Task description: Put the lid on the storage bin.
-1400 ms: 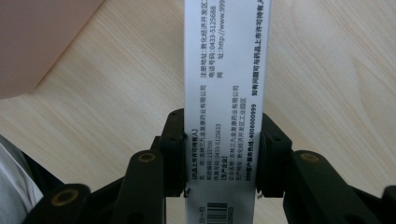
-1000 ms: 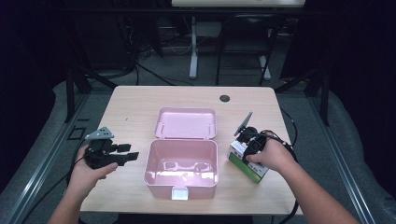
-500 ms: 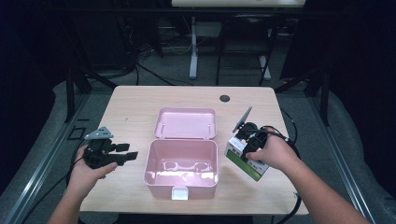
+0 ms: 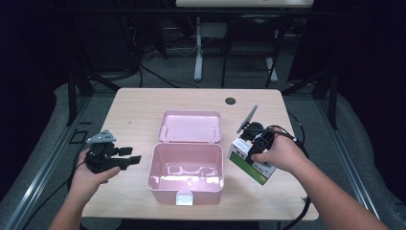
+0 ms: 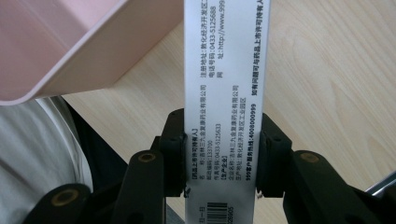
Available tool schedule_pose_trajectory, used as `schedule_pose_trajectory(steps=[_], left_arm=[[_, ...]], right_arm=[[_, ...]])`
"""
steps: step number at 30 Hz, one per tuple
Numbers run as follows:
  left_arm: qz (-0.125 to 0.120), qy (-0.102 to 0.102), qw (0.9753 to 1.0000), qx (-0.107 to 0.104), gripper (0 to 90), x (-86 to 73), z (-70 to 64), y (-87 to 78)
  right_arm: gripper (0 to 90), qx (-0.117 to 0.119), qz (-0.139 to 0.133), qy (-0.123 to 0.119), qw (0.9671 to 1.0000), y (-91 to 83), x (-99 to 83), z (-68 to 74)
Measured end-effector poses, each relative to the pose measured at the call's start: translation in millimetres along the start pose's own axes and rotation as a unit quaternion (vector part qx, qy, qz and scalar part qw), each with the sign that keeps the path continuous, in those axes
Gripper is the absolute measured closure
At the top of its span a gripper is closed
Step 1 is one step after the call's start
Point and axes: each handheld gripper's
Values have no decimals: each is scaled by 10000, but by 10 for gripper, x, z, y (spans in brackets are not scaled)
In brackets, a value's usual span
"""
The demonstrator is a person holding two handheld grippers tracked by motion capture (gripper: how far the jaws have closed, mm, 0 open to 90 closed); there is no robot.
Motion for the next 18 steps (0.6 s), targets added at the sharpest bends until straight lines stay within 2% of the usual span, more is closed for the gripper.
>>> schedule_pose_trajectory(steps=[4, 6, 10, 18], left_arm=[[-5, -15, 10000, -6, 460, -1, -4, 0], [-7, -13, 10000, -9, 460, 0, -5, -1], [-6, -17, 10000, -10, 460, -1, -6, 0], [-9, -33, 10000, -23, 459, -1, -2, -2]], right_arm=[[617, -4, -7, -8, 10000, -45, 10, 14], [617, -31, -17, -123, 9999, -91, 17, 24], [617, -27, -31, -90, 10000, -144, 30, 42], [617, -78, -91, -173, 9998, -289, 63, 63]])
Point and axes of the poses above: each handheld gripper's, and its own axes: y roughly forward along the jaws, x roughly out of its top, z roughly to its left, and after that the axes turned 9 degrees about -y, right-handed
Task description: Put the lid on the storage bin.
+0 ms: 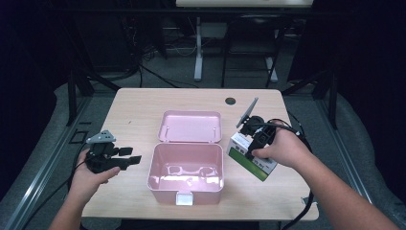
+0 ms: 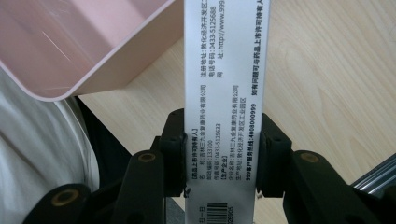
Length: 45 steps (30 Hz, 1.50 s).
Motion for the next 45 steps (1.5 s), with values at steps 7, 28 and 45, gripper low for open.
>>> schedule_pose_trajectory(steps=[7, 28, 45], left_arm=[[-2, -5, 10000, -12, 459, 0, 3, -3], [-2, -11, 10000, -16, 459, 1, 6, -4], [-10, -3, 10000, -18, 460, 3, 14, -15]], right_arm=[[617, 11, -16, -43, 10000, -88, 24, 29], [617, -62, 14, -321, 9995, -254, 134, 136], [617, 10, 7, -861, 9963, -252, 497, 402]])
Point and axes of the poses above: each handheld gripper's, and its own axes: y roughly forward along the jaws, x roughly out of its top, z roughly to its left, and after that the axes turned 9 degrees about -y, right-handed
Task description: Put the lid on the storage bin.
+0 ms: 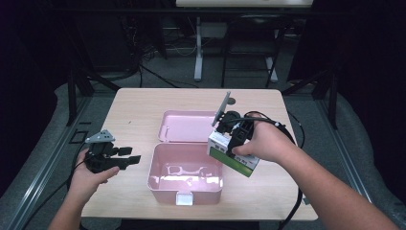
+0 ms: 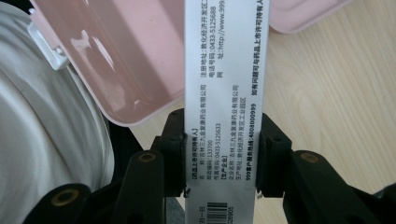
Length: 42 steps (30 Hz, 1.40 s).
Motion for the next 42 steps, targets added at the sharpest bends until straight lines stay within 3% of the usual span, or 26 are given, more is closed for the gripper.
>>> schedule_pose_trajectory(steps=[19, 32, 42], left_arm=[[-49, -12, 10000, -2, 459, -2, 2, -6], [-30, -11, 10000, -13, 459, 1, 9, -16], [-10, -3, 10000, -26, 459, 0, 10, -10]], right_arm=[[617, 137, 19, -618, 9980, 6, 399, 297], [617, 202, 73, -1003, 9947, 86, 682, 470], [617, 229, 57, -1290, 9914, 171, 798, 585]])
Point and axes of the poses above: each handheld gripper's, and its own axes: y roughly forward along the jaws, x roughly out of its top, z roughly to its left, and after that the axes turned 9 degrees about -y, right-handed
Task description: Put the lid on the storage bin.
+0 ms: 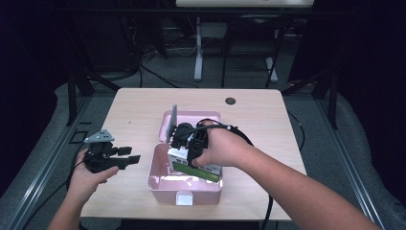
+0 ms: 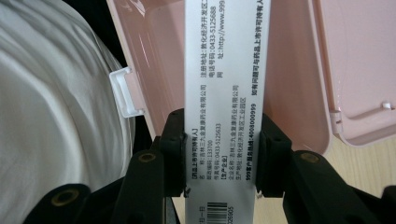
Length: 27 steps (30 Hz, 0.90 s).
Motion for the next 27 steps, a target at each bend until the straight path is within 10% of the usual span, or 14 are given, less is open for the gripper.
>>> schedule_pose_trajectory(steps=[27], left_arm=[[19, 4, 10000, -19, 459, -6, -13, 33]], right_arm=[[619, 156, 140, -448, 9988, 363, 95, 92]])
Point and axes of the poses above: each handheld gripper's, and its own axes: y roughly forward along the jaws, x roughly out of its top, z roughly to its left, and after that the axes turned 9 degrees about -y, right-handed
